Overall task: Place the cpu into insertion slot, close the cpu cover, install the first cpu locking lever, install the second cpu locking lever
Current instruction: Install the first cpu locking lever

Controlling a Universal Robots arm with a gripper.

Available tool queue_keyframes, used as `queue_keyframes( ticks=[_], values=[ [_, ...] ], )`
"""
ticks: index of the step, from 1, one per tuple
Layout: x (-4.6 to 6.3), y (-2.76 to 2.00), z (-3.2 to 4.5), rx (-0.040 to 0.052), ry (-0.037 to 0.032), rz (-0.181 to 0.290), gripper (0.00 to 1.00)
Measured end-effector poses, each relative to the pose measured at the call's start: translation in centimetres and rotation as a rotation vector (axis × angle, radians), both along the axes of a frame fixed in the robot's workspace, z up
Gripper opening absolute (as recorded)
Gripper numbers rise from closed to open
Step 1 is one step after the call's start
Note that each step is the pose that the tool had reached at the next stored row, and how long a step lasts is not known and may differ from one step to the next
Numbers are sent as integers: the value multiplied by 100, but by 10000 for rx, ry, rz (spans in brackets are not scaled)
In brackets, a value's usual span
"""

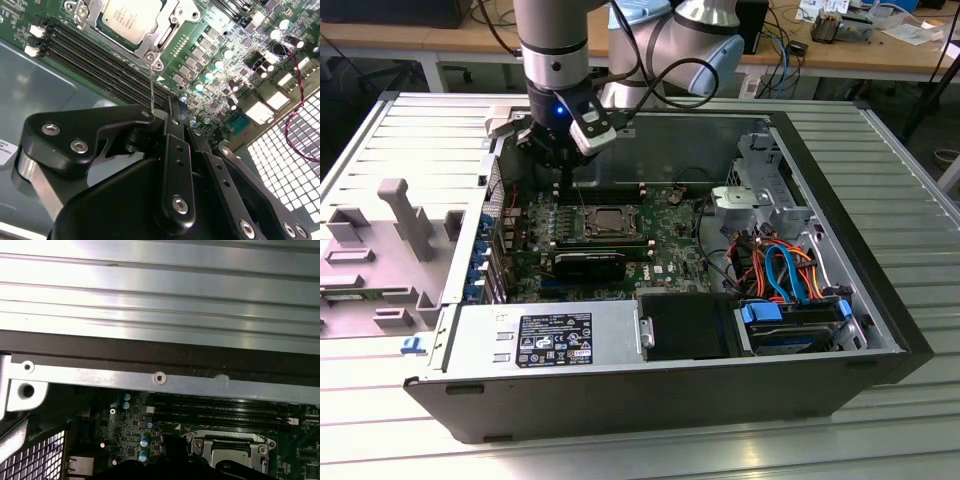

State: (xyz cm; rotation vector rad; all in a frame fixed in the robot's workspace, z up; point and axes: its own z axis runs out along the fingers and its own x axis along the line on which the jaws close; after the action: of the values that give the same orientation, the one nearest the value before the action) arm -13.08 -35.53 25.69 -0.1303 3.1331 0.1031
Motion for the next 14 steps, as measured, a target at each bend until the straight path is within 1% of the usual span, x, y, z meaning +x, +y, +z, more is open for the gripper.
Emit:
queue_keyframes(
  ticks=[14],
  values=[
    [66, 0, 0, -1, 1, 0, 11]
  ],
)
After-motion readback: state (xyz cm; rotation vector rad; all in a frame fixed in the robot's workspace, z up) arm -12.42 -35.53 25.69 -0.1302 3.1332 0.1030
